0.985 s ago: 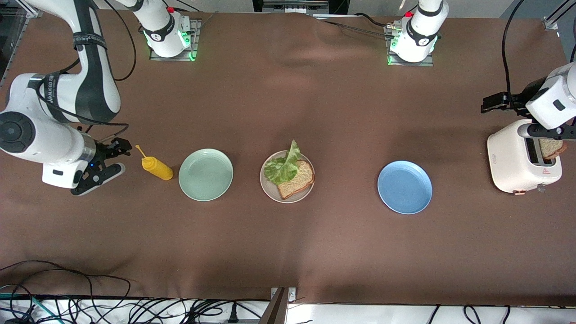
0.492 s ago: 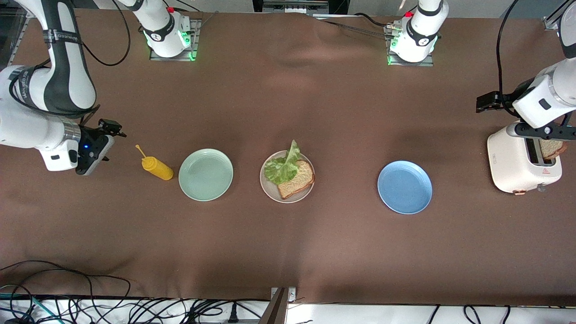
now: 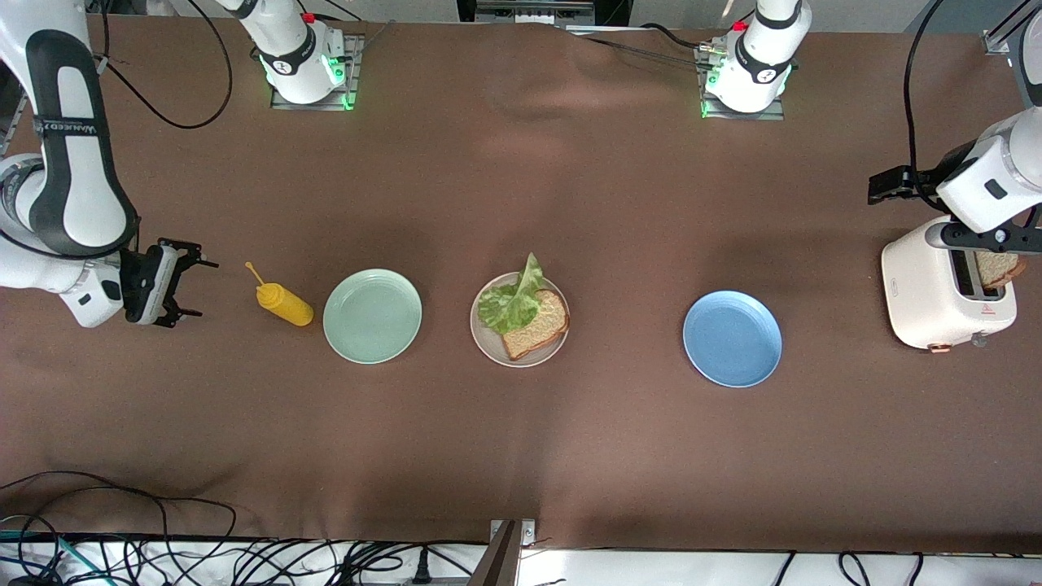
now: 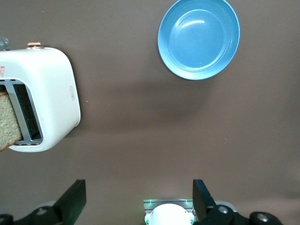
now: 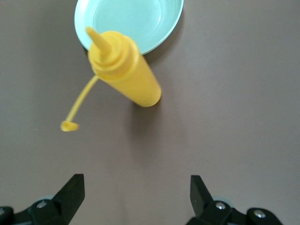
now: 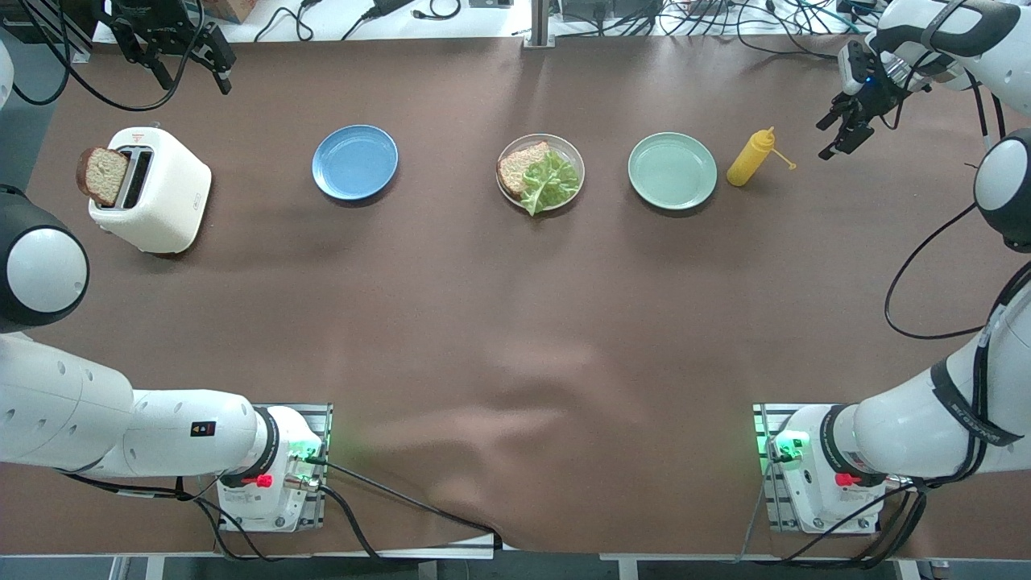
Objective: Make sandwich on beige plate with both arms
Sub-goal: 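Lower the right gripper around the mustard bottle and close it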
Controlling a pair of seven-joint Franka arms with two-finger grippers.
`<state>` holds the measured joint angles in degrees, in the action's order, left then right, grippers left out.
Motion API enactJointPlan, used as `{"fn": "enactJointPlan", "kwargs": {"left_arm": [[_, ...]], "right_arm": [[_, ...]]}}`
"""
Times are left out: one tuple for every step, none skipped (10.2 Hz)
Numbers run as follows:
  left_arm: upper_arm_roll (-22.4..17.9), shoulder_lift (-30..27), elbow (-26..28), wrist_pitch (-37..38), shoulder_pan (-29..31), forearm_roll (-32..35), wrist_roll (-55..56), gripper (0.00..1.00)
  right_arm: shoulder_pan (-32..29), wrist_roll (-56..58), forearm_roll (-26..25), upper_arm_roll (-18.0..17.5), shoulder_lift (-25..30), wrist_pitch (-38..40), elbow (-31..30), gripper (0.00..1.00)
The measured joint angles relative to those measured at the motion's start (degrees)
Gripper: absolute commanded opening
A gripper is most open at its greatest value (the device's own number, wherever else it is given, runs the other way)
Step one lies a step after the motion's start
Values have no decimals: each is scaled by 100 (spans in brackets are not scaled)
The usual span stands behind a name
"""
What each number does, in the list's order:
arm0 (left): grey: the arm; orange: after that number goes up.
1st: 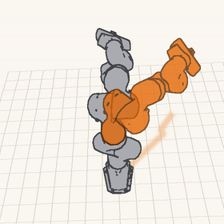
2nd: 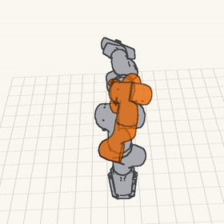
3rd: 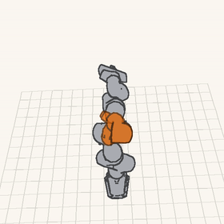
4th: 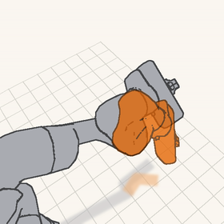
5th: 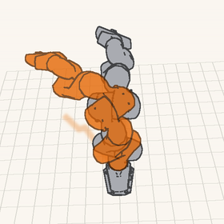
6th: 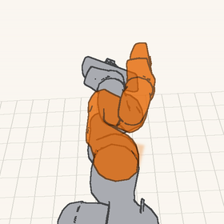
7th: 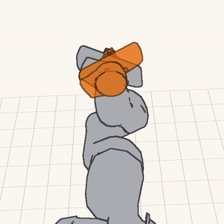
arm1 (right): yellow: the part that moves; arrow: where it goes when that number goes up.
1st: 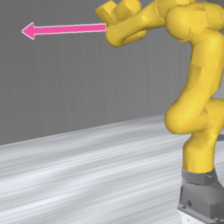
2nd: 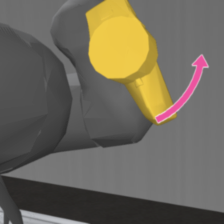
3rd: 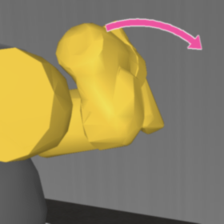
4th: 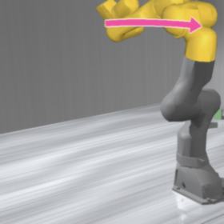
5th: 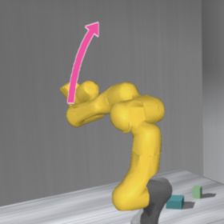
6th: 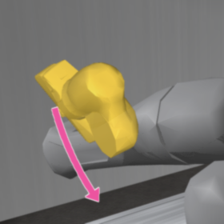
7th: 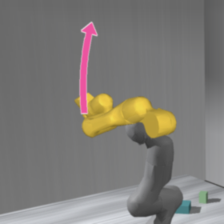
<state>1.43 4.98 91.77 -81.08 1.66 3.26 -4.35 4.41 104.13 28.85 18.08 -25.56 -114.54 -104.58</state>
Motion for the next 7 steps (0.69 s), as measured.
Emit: {"fn": "enactJointPlan", "kwargs": {"left_arm": [[-5, 0, -62, -1, 0, 0, 0, 100], [-16, -3, -151, 0, 2, 1, 0, 100], [-25, -3, -207, 4, 5, 1, 0, 100], [-31, -3, -221, 5, 5, 1, 0, 100], [-36, -2, -220, 6, 7, 1, 0, 100], [-43, -3, -221, 7, 24, 1, 0, 100], [-44, -3, -221, 7, 53, 1, 0, 100]], "right_arm": [[-38, 574, 363, -1, -274, 0, 221, 100], [-64, 1109, 747, -3, -521, 0, 344, 100], [-81, 1651, 1162, -3, -744, -1, 395, 100], [-89, 2092, 1507, -3, -920, -2, 429, 100], [-94, 2328, 1679, -3, -1009, -3, 454, 100], [-95, 2416, 1763, -8, -1029, -1, 472, 100], [-98, 2478, 1845, -32, -1033, 10, 482, 100]]}}
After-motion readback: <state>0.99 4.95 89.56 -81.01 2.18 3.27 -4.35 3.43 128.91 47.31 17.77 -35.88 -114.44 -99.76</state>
